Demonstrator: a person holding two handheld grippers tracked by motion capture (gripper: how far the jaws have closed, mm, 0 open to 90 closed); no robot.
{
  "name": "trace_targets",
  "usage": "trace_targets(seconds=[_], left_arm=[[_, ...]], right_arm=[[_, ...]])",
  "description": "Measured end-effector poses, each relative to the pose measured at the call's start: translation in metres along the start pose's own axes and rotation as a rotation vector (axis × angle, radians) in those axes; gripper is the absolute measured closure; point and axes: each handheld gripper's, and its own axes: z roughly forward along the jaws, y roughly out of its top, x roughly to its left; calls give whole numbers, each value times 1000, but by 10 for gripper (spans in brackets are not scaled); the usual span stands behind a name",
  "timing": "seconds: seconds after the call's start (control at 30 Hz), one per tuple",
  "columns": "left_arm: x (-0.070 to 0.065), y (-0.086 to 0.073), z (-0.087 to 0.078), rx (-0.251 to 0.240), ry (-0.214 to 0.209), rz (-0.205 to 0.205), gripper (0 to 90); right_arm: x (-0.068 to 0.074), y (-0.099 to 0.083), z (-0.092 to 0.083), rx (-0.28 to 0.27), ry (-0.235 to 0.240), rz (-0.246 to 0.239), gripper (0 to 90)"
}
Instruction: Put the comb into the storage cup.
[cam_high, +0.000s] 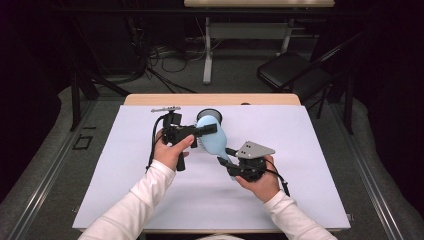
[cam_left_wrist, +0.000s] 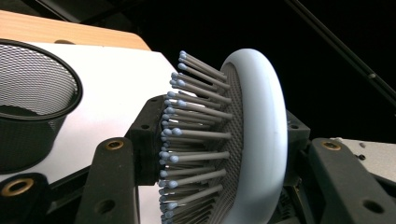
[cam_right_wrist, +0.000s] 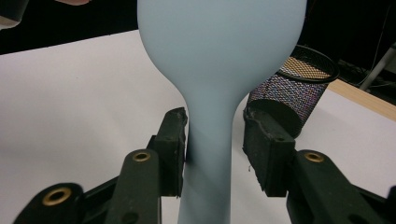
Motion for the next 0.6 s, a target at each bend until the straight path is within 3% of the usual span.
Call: trace_targets(seconds=[0.6], left_arm=[[7, 5, -3, -3, 57, -20, 486]], right_arm=[[-2, 0, 1, 7, 10, 25, 512]])
